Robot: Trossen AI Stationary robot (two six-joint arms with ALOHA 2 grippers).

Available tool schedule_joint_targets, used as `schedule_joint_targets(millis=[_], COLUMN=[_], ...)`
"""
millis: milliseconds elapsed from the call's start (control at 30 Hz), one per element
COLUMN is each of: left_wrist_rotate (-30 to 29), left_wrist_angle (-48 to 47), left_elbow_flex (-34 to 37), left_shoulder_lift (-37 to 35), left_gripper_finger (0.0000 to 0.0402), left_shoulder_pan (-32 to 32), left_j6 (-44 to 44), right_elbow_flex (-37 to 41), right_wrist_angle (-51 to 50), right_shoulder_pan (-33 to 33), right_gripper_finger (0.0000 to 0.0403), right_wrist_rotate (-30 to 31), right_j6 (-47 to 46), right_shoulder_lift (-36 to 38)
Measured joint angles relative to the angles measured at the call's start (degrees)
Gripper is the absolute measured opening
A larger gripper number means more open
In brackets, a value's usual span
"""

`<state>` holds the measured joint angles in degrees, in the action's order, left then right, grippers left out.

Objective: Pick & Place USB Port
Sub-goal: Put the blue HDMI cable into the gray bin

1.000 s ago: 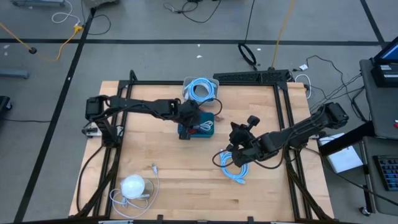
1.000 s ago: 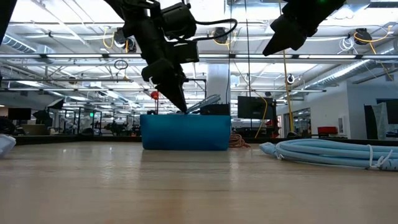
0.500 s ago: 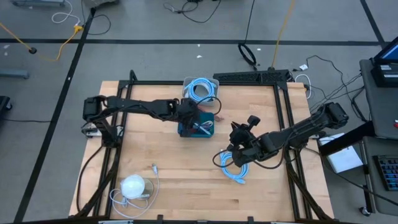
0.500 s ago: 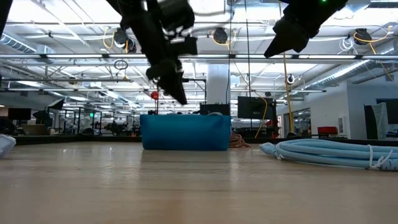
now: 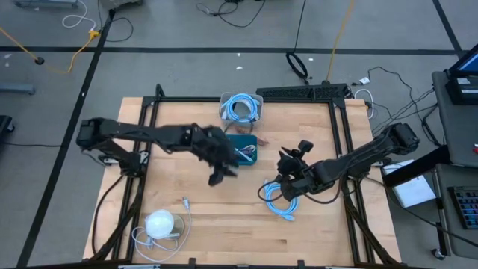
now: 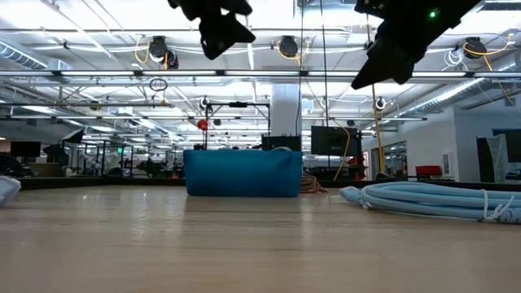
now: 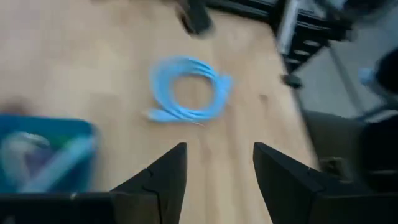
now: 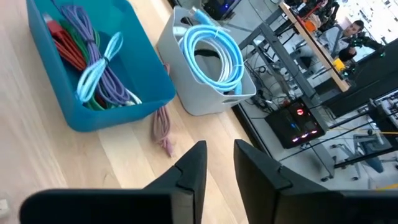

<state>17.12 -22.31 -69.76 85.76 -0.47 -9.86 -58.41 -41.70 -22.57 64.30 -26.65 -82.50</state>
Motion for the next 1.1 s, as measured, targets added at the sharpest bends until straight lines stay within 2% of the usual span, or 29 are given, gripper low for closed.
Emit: schedule_joint_targets(millis=[100, 267, 333, 433, 467, 567, 633, 833, 867, 933, 1100], left_wrist_rotate=[1.1, -1.6, -4.9, -10.3, -12.6, -17.7, -20.9, -31.7, -32.8, -34.4, -36.2], left_wrist_angle=[-2.1, -2.6, -0.9, -0.4, -0.2, -0.3, -0.8, -3.8, -4.1, -3.8, -3.3], left_elbow_flex=[0.0, 0.1, 0.1, 0.1, 0.0, 0.0, 0.0, 0.0, 0.0, 0.3, 2.1], left_shoulder_lift=[2.8, 8.8, 10.4, 10.9, 10.9, 10.9, 10.9, 10.9, 10.9, 10.9, 10.9], left_gripper_finger=[0.0187, 0.0187, 0.0187, 0.0187, 0.0187, 0.0187, 0.0186, 0.0186, 0.0186, 0.0186, 0.0186], left_shoulder_pan=[-3.3, -9.1, -11.2, -13.7, -14.4, -16.1, -17.1, -18.6, -18.6, -18.6, -18.2], left_j6=[-5.1, -6.1, -4.6, -1.5, -0.7, 0.6, 1.2, 2.2, 2.2, 1.7, -0.1], right_elbow_flex=[0.0, 0.0, 0.0, 0.0, 0.0, -0.1, -0.1, 0.0, 0.0, -0.2, -0.4], right_wrist_angle=[0.1, 0.6, 1.8, 5.5, 6.8, 9.4, 7.3, -2.2, -1.8, 0.7, 13.8], right_shoulder_pan=[-0.2, -1.8, -3.3, -6.9, -8.7, -13.5, -16.3, -22.4, -22.7, -22.7, -23.0], right_gripper_finger=[0.008, 0.008, 0.008, 0.0079, 0.0078, 0.0074, 0.0074, 0.0077, 0.0077, 0.0077, 0.0068], right_wrist_rotate=[-0.1, -1.9, -5.6, -14.8, -15.0, -10.3, -4.7, 23.0, 25.1, 25.4, 25.7], right_j6=[0.1, 4.3, 10.4, 25.1, 28.3, 36.1, 41.3, 57.1, 60.7, 64.7, 63.1], right_shoulder_lift=[1.4, 4.0, 4.7, 4.7, 4.0, 1.3, -1.6, -14.6, -16.4, -18.6, -18.8])
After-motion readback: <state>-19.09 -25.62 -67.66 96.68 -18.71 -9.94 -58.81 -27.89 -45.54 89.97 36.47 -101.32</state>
